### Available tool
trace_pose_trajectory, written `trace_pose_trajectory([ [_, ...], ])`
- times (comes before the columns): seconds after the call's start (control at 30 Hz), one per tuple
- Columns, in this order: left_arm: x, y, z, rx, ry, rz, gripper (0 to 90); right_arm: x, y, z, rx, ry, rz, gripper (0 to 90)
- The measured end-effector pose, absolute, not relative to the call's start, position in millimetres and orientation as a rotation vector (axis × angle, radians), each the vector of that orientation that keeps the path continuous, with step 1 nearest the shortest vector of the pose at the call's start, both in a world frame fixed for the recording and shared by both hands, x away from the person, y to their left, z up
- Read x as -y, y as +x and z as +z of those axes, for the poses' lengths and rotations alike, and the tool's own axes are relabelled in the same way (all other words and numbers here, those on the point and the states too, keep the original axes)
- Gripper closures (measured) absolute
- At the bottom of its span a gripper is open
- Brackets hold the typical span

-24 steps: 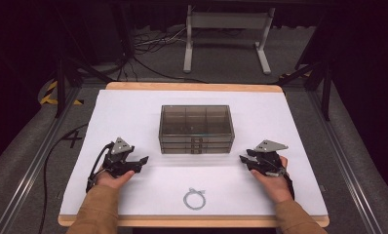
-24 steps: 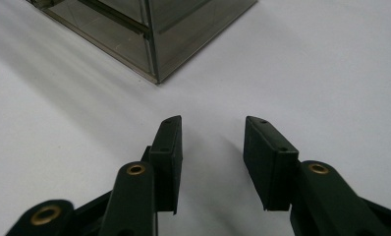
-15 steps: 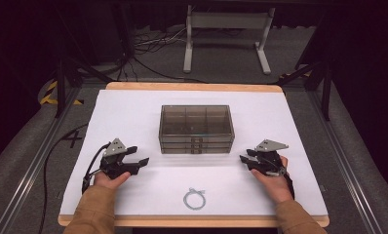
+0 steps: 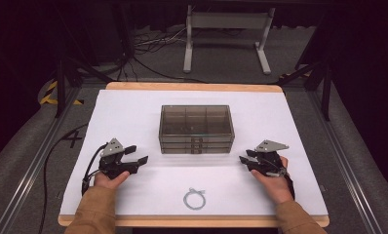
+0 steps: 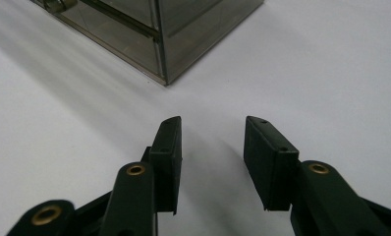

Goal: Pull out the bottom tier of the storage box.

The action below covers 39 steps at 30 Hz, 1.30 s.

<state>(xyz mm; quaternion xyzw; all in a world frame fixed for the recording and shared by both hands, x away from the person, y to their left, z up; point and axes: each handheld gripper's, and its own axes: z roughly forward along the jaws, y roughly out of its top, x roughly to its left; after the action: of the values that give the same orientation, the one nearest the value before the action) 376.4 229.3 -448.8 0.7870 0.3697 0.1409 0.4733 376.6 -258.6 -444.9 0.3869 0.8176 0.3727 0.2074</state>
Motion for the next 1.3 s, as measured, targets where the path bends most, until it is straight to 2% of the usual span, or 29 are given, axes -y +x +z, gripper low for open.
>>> trace_pose_trajectory([
  [1.3,-223.1,377.0,-449.8,-0.904,1.966,0.374,34.6,188.7,348.0,-442.1,-2.434,0.861,1.146,60.3],
])
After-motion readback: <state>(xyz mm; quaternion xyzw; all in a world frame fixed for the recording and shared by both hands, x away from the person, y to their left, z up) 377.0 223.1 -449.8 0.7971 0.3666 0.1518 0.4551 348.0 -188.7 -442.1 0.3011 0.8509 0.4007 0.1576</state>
